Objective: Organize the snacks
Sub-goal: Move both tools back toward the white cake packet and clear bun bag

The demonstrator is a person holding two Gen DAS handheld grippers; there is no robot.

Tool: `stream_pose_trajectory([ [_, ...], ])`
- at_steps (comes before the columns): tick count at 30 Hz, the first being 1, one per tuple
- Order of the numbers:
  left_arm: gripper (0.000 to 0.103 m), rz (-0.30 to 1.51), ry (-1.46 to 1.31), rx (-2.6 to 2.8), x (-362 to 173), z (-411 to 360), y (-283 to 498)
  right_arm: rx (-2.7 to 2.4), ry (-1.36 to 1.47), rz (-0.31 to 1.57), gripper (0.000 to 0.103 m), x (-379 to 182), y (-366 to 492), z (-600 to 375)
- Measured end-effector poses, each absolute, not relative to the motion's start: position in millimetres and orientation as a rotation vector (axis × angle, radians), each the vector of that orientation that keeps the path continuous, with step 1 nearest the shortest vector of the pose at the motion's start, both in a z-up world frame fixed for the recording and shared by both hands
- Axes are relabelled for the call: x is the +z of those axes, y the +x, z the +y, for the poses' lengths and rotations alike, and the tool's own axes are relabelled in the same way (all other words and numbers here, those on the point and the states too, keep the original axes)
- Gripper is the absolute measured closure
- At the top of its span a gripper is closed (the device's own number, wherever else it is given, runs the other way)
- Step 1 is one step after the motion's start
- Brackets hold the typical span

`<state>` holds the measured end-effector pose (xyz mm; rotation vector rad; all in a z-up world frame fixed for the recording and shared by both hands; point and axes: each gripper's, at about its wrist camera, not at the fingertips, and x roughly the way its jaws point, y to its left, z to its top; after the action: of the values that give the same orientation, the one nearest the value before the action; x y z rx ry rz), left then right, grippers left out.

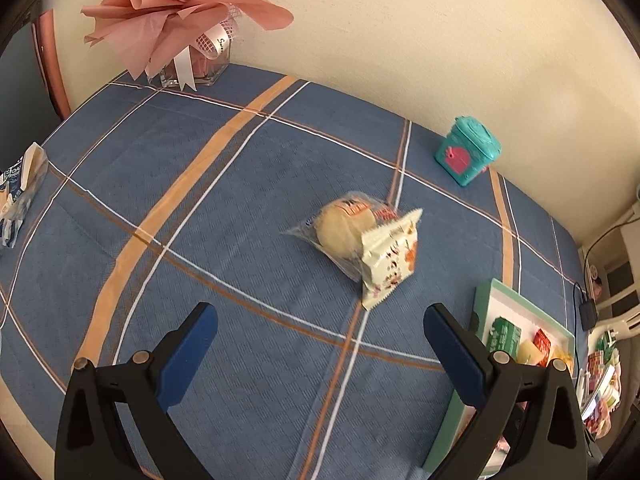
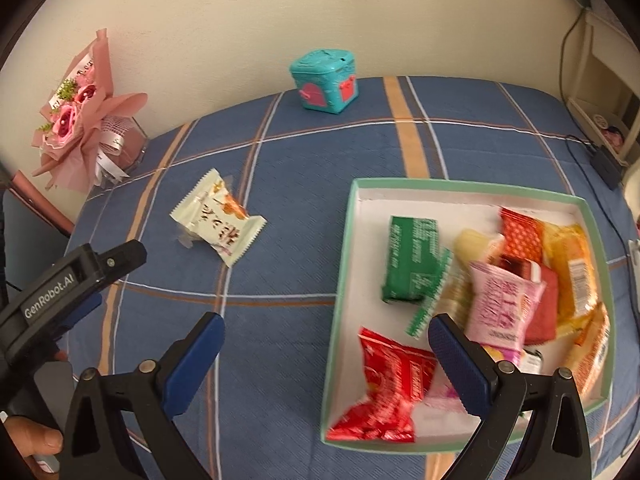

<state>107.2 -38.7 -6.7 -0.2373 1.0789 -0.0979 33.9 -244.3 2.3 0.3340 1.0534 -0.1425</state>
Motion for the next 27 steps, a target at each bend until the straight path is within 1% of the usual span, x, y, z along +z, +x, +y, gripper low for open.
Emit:
stream_pose_trajectory([
  [5, 0.001, 1.070, -0.242, -0.097, -7.6, -33.2, 122.2, -0.125, 0.321, 1.047, 0.000, 0.5, 49.9, -236.6],
  [19, 0.001, 1.116, -0.298, -0.121, -21.4, -22.3, 159.8, -0.060, 0.282, 1.077, 0.000, -22.3, 111.1, -206.9],
  [23, 0.001, 1.142, -0.291, -0.161, -31.7, -18.4, 176.0, -0.013, 0.216, 1.090, 0.002, -34.1, 134.3, -190.9],
  [27, 0.001, 1.166, -0.309, -0.225, -38.6, -18.7, 193.7, 0.020, 0.167, 1.104, 0.006, -49.3, 155.2, -179.2],
])
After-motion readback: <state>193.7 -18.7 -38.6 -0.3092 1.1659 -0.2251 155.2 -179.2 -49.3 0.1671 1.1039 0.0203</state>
